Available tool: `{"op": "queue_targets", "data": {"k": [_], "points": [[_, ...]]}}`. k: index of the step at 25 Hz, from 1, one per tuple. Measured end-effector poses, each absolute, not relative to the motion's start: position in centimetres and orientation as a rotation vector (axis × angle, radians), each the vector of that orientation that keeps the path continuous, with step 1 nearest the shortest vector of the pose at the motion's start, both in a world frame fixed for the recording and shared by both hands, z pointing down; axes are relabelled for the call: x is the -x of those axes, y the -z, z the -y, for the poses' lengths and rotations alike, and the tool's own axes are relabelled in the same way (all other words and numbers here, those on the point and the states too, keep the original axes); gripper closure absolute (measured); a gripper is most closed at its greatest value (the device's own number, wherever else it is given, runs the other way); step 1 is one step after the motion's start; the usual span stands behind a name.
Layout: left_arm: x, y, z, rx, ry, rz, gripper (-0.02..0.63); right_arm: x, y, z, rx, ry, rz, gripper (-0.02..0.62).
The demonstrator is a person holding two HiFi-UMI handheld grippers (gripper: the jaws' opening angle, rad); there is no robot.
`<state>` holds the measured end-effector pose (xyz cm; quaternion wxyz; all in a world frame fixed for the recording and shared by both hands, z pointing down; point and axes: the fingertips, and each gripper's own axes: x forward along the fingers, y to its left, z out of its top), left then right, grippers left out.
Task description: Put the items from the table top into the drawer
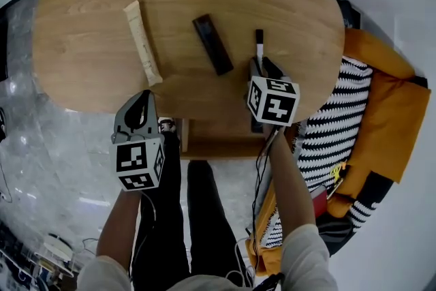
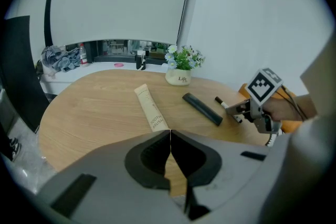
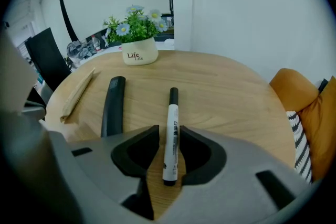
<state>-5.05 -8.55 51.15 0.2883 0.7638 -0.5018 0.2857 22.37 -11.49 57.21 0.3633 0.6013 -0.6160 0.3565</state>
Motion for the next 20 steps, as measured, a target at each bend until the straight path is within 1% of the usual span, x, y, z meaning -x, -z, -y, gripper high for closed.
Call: {"op": "queue_targets", "data": {"k": [5, 8, 20], "points": [[5.3, -51.2, 8.4, -2.037, -0.756, 1.342, 0.595, -22.0, -57.4, 11.5, -1.536, -0.914, 1.588, 0.499], [5.5, -51.2, 8.2, -2.034, -0.752, 1.343, 0.595, -21.7, -57.4, 11.5, -1.517, -0.924, 1.591, 0.532], [5.8, -51.8, 5.9, -2.015, -0.754, 1.350, 0.595, -21.2, -56.5, 9.5, -1.490, -0.857, 1.608, 0.535]]}}
